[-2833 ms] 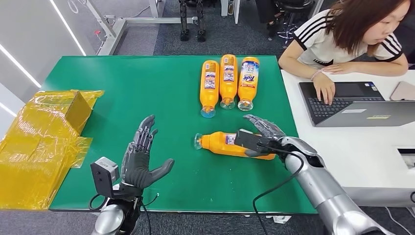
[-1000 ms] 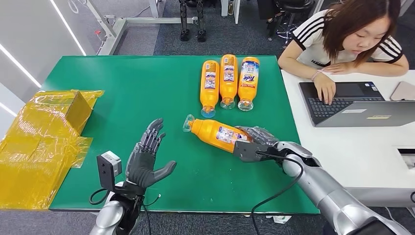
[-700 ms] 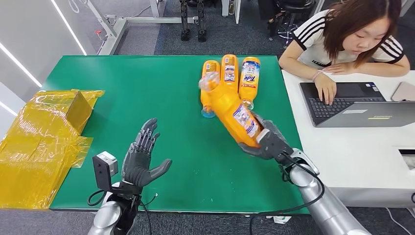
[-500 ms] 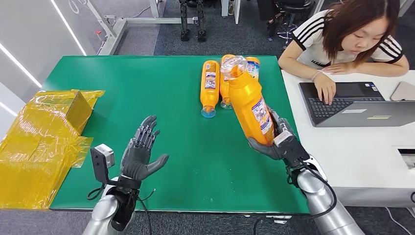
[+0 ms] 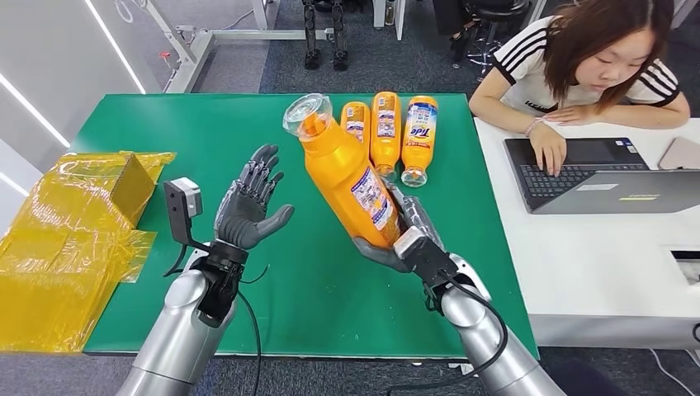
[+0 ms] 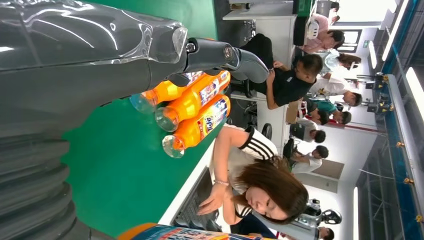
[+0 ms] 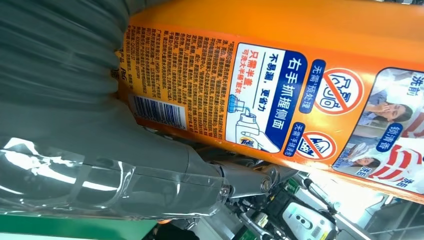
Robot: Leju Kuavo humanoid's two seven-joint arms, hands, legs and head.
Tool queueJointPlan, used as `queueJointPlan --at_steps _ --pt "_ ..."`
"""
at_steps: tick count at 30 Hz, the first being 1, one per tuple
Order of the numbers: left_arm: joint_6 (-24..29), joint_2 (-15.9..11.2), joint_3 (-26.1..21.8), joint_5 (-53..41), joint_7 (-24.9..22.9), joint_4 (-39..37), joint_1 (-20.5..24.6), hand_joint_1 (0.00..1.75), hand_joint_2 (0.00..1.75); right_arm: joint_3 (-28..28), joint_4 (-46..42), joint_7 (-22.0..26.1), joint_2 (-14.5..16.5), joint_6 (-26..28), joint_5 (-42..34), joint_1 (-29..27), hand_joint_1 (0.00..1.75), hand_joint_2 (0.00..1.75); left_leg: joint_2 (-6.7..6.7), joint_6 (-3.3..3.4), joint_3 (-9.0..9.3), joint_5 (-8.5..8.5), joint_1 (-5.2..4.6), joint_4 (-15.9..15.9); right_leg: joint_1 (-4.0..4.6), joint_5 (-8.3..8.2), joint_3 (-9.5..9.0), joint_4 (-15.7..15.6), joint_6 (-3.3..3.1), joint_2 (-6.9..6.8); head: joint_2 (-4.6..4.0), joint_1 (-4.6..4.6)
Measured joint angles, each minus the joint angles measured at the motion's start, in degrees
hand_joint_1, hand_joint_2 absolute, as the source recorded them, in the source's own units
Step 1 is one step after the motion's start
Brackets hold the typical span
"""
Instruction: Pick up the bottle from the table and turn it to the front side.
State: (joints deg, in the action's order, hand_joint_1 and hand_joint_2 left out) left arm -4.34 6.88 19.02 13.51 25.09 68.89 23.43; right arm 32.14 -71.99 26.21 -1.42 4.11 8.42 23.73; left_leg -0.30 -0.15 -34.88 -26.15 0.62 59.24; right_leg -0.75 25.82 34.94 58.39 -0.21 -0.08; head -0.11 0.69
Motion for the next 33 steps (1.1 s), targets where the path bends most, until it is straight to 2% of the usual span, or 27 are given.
queueJointPlan --at_steps 5,15,24,33 --pt "0.0 0.0 0.0 0.0 0.0 -0.9 0.7 0.00 1.75 0.8 1.2 -0.1 0.8 -0.4 0.1 0.8 1.75 1.75 0.00 0.01 -0.02 -0.01 -0.01 0.0 0.00 0.00 0.00 0.0 0.00 0.00 0.00 -0.01" --pt "-1.2 0.0 0.0 0.7 -2.8 -1.0 4.6 0.00 1.75 2.9 8.3 -1.4 4.6 -2.2 0.6 4.6 1.74 1.75 0.00 -0.06 0.00 0.05 0.01 0.0 0.00 -0.01 0.01 0.0 0.00 0.00 0.00 0.00" --pt "-4.1 -0.5 0.2 2.9 -3.5 -0.6 5.0 0.00 1.75 2.9 12.6 -1.5 4.9 -1.9 2.0 5.6 1.74 1.75 0.01 -0.05 -0.01 0.04 0.00 0.0 0.00 -0.01 0.02 0.0 0.00 0.01 0.00 0.00" --pt "-6.8 -1.3 1.8 3.9 -5.0 3.3 4.4 0.00 1.75 2.5 15.9 -0.6 4.9 -1.0 2.8 6.4 1.74 1.75 0.00 -0.06 -0.01 0.04 0.00 0.0 0.00 -0.01 0.02 0.0 0.00 0.01 0.00 0.00"
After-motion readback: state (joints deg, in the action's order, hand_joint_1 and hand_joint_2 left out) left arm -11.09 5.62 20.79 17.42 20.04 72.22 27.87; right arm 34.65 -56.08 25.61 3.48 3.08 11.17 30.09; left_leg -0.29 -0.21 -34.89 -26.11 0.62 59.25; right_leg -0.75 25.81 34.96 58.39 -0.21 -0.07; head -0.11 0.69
